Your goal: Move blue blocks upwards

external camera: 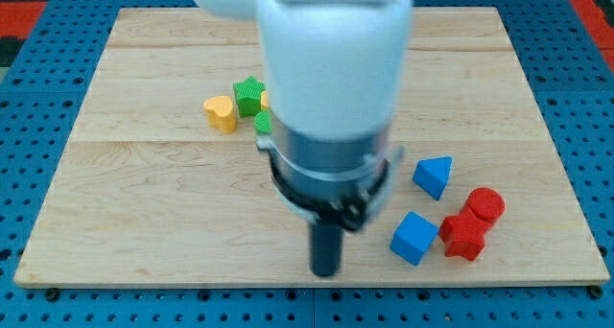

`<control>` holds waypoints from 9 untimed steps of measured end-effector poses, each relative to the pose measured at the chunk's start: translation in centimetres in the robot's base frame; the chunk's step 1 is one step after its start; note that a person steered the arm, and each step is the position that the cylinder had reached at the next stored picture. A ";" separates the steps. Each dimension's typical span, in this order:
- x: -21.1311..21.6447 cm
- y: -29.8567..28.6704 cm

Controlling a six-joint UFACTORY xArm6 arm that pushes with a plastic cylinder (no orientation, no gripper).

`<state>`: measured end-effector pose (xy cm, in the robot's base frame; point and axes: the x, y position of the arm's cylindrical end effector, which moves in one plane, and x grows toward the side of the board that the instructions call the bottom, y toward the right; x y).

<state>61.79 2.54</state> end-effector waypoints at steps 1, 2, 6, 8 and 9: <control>0.0 4.5; -0.9 6.9; -9.6 11.7; -14.3 13.8; -16.8 15.0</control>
